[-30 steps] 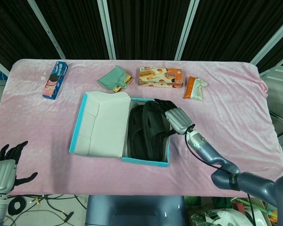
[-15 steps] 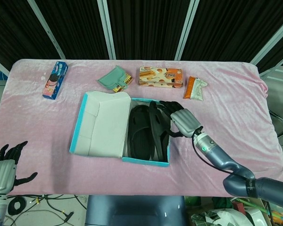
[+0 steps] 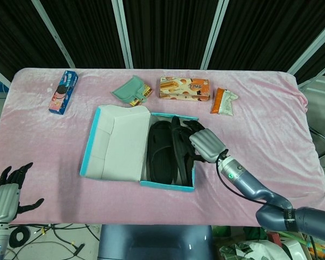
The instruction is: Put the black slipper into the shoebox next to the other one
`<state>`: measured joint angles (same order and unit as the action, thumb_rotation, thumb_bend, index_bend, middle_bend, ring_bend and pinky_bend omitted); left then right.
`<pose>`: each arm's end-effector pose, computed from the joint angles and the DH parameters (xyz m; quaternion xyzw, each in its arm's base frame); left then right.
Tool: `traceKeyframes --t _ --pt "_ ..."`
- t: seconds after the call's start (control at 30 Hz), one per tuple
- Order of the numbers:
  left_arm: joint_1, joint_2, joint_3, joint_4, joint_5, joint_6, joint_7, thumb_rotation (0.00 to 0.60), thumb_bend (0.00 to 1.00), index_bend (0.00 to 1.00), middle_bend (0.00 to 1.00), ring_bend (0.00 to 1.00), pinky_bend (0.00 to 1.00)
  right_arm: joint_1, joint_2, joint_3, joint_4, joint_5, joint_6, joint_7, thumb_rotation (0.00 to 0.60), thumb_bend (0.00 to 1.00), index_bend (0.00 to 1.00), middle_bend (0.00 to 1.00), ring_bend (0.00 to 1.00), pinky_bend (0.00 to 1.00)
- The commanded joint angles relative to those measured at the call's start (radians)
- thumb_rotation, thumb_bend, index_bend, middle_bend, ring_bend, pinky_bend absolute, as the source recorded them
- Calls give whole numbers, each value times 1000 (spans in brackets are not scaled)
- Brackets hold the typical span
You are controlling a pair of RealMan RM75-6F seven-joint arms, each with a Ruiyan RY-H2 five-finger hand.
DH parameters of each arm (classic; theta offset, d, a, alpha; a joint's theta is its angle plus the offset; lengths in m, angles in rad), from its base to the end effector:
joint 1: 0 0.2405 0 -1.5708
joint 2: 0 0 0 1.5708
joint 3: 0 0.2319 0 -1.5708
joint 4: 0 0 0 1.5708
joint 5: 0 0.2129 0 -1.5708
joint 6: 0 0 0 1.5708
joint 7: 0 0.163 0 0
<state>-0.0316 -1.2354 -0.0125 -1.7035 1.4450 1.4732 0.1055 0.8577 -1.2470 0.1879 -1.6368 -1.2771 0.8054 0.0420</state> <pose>-0.2790 0.1727 0.0987 -0.5629 -0.4610 -0.3755 0.5742 -0.0843 -0.3599 0.0333 0.7710 -0.3833 0.4072 0.3047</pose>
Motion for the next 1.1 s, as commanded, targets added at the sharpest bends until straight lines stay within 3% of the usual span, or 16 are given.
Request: traceKeyframes --t 0.03,0.37,0.6,1.1 --pt "0 -1 1 2 0 -1 -2 600 0 96 154 156 0 26 -41 11 42 48 -30 -32 600 762 165 168 0 61" --pt "3 -3 3 9 -2 0 -10 600 0 96 154 156 0 95 -120 32 124 169 -87 -131 600 762 165 168 0 61" --pt "6 -9 4 25 -9 -5 -25 600 0 96 154 155 0 118 -149 16 158 226 -108 -190 600 762 165 170 0 61" --pt "2 -13 3 27 -6 -10 -24 600 0 95 154 156 0 97 -162 -16 186 245 -112 -183 600 762 165 178 0 61"
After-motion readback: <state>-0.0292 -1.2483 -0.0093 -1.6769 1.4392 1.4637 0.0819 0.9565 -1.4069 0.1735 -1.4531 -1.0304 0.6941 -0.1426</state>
